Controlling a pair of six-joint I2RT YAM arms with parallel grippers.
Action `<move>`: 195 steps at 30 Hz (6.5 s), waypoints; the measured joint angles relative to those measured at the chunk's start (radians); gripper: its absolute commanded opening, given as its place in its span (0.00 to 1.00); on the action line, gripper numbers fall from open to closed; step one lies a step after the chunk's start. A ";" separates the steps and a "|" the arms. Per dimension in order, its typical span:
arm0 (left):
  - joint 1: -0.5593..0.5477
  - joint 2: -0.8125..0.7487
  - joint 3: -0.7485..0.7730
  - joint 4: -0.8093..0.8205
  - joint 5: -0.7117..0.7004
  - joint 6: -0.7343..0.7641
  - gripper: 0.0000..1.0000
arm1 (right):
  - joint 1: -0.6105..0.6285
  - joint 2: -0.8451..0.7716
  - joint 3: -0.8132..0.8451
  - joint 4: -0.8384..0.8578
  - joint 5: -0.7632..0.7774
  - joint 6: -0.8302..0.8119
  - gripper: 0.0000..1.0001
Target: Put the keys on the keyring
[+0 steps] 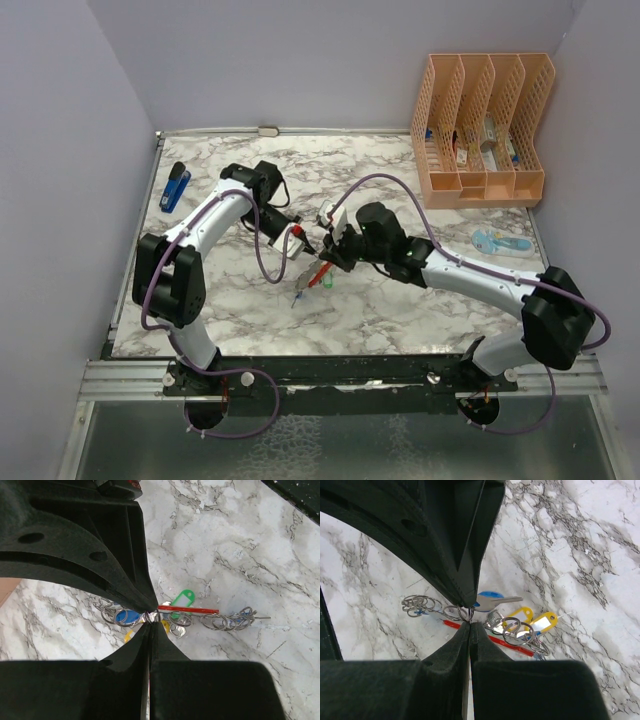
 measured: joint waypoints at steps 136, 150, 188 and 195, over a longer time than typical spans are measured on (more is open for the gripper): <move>-0.083 -0.275 -0.354 0.669 -0.106 0.001 0.00 | -0.001 -0.090 -0.048 0.004 0.026 -0.233 0.01; -0.083 -0.290 -0.400 0.726 -0.139 0.000 0.00 | -0.001 -0.084 -0.043 0.017 0.026 -0.174 0.01; -0.085 -0.329 -0.414 0.783 -0.149 0.000 0.00 | -0.016 -0.062 -0.021 -0.012 0.038 -0.124 0.01; -0.085 -0.334 -0.419 0.787 -0.150 0.000 0.00 | -0.029 -0.050 0.002 -0.018 0.038 -0.114 0.01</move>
